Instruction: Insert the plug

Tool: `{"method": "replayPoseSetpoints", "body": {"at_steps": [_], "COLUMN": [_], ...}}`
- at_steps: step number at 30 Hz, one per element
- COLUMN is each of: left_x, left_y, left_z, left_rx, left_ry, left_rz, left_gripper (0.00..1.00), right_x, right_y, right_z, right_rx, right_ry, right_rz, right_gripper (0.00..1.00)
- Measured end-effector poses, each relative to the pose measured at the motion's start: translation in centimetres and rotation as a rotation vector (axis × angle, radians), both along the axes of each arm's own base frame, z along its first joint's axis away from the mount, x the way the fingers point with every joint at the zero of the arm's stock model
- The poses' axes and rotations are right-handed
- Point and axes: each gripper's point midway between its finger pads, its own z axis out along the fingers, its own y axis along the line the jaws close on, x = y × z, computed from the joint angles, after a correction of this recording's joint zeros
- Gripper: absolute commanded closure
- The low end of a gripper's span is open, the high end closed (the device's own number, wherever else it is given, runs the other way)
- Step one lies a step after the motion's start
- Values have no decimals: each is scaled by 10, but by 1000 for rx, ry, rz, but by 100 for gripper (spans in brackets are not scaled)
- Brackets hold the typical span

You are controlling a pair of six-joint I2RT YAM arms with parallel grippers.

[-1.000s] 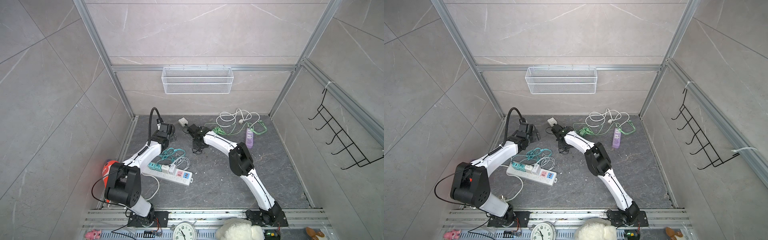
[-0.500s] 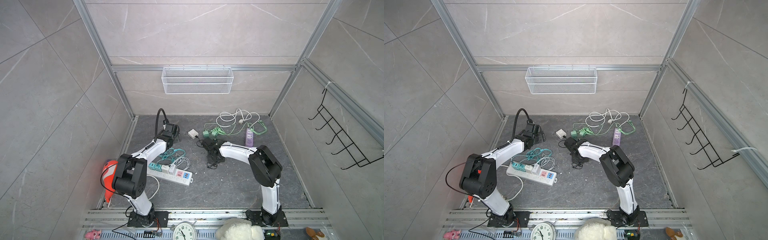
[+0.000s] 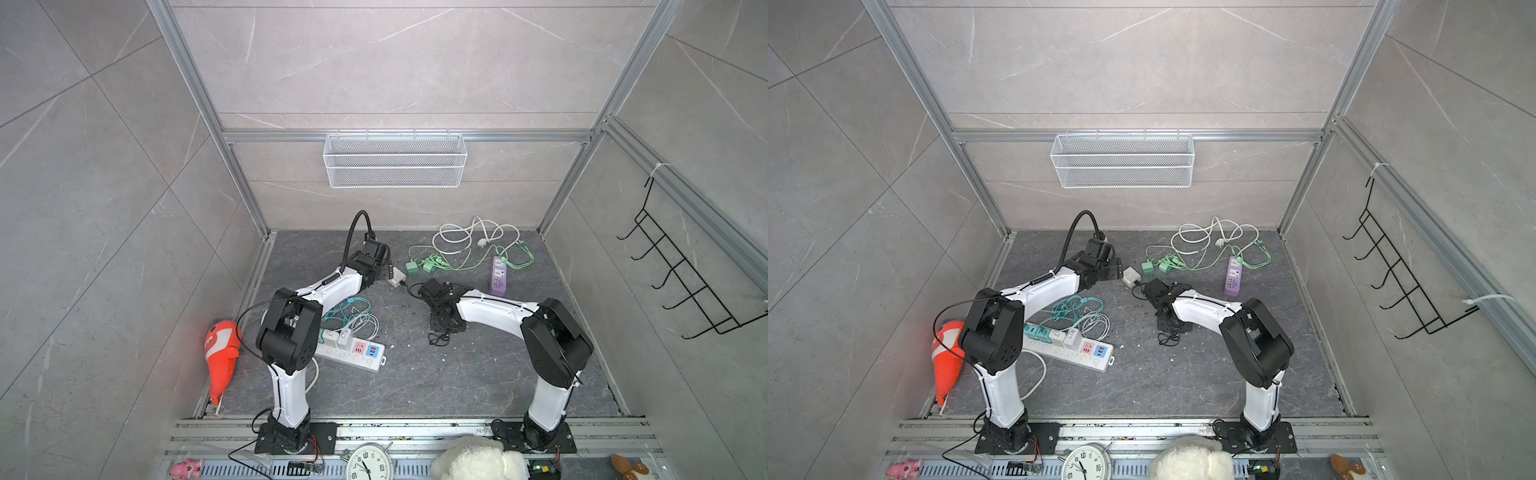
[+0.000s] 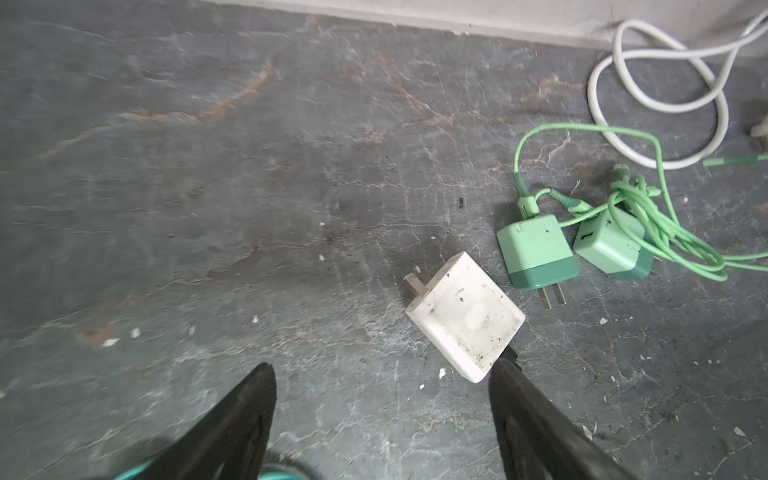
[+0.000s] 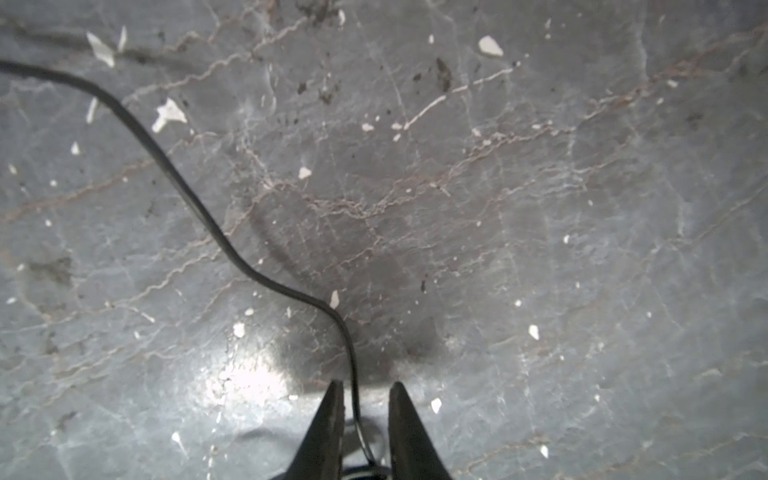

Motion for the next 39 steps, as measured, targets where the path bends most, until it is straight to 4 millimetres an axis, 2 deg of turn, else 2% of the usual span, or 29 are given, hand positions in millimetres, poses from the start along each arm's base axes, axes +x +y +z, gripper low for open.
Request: {"method": "replayPoseSetpoints", "body": {"at_steps": [2,5,10,17,21,32,39], "left_x": [1,6,18,36,44,42,36], "left_y": [-6,-15,-30,-48,-57,-65,-66], "left_z": [-9,-20,-31,-40,-43,-69,-71], "left_rx": [-6,-16,-36,-68,-87,-94,-97], "left_ry": [16,24,19,9,11,61,53], "left_rz": [-24,-54,-102,-133,-150,-181,-194], "left_gripper": [18,17,18,19,19,20,21], "right_x": [3,6,8,6,5,-3,-1], "right_y": [4,8,11,10,8,1,-1], "right_z": [2,4,8,33,38,38,38], "right_rx": [13,33,51,91,98,91,93], "right_ry": [-8,-19,-29,-82,-93,-90,-92], "right_rz": [7,9,11,11,11,10,1], "right_gripper": [63,60,59,58,58,58,58]}}
